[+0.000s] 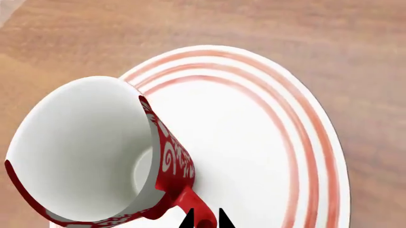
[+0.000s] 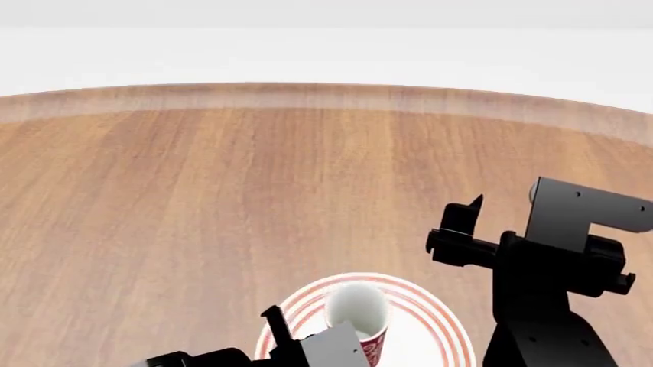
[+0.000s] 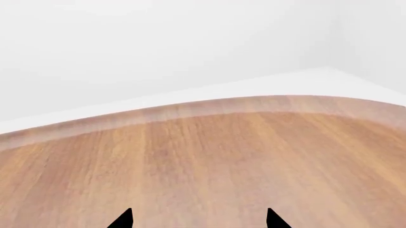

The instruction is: Pick up the red mug and put it on the plate

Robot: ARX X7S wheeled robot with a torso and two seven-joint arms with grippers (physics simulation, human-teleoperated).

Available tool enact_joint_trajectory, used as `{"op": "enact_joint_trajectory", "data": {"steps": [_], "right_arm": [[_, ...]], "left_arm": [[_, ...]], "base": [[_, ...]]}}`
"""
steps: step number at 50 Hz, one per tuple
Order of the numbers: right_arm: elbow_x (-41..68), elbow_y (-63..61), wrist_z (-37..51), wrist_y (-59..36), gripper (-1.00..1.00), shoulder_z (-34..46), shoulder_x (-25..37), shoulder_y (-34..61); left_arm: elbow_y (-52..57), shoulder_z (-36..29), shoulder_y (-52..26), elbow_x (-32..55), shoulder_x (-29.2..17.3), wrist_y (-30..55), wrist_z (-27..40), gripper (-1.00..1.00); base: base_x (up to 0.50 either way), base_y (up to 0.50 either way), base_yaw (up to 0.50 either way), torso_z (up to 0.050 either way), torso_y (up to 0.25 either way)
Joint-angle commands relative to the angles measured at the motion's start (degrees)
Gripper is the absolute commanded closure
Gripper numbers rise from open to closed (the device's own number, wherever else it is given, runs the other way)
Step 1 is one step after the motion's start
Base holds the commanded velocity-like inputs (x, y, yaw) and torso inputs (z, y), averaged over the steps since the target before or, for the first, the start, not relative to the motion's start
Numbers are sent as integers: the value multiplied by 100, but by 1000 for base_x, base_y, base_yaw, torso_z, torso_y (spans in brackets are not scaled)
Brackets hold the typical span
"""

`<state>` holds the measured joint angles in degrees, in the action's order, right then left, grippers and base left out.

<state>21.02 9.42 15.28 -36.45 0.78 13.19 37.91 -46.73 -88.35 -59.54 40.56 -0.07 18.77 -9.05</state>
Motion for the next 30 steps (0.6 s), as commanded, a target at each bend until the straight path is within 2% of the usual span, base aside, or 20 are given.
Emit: {"op": "enact_joint_trajectory", "data": {"steps": [1, 10, 29, 30], "right_arm": [[23, 76, -13, 100, -100, -6, 5, -18], [31, 128, -11, 145, -100, 12, 1, -15], [32, 221, 0, 249, -100, 54, 8, -19], [24, 262, -6, 274, -100, 62, 3, -13]], "left_arm": [[-57, 23, 57, -39, 7, 78, -163, 100], [-112, 37, 91, 213, 7, 346, -493, 100], [-250, 42, 153, 328, 7, 389, -719, 100], [-251, 41, 155, 321, 7, 378, -683, -100]], "base": [[0, 0, 0, 0, 0], [0, 0, 0, 0, 1], [0, 0, 0, 0, 0], [0, 0, 0, 0, 0]]}}
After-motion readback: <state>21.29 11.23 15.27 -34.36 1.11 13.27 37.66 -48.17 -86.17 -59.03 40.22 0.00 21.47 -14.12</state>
